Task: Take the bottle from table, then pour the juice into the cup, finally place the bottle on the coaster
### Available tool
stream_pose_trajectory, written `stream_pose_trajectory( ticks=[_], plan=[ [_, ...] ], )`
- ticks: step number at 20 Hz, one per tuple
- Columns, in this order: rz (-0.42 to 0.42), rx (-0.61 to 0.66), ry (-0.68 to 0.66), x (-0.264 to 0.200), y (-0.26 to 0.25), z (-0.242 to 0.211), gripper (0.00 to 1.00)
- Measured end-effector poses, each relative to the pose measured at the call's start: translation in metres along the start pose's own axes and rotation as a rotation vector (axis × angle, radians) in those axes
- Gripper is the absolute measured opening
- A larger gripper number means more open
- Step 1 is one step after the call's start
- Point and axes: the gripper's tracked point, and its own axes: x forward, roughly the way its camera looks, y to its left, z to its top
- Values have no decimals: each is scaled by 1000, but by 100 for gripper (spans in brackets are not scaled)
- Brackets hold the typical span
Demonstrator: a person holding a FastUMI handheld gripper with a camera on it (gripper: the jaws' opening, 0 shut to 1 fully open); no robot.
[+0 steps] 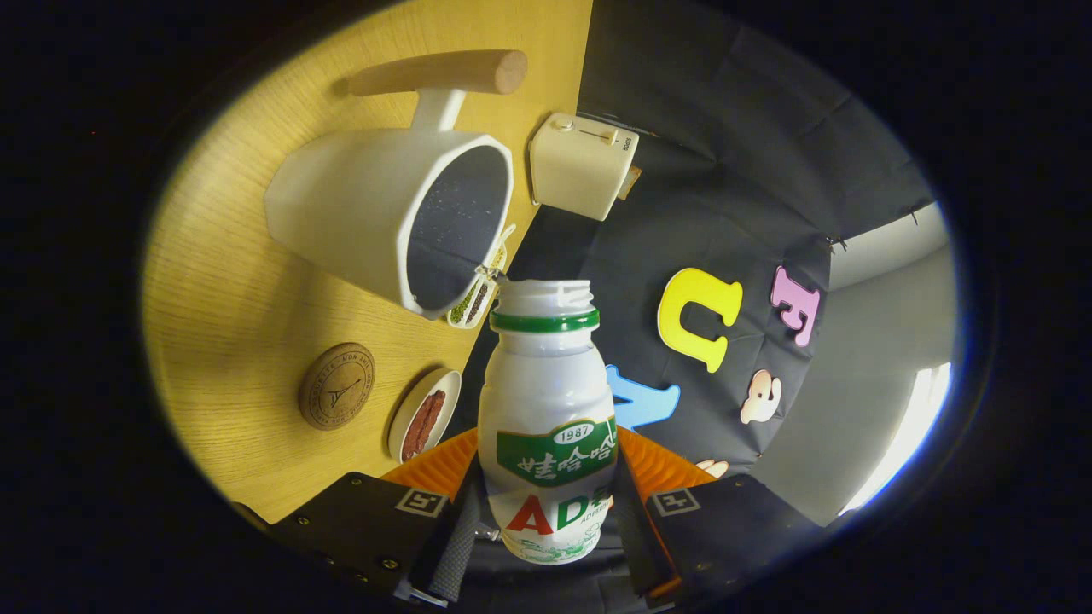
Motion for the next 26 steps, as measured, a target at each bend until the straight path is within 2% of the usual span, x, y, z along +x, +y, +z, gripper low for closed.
stream_pose_trajectory(
  ticks=[26],
  plan=[
    [27, -22, -23, 1, 6, 6, 72]
  ],
)
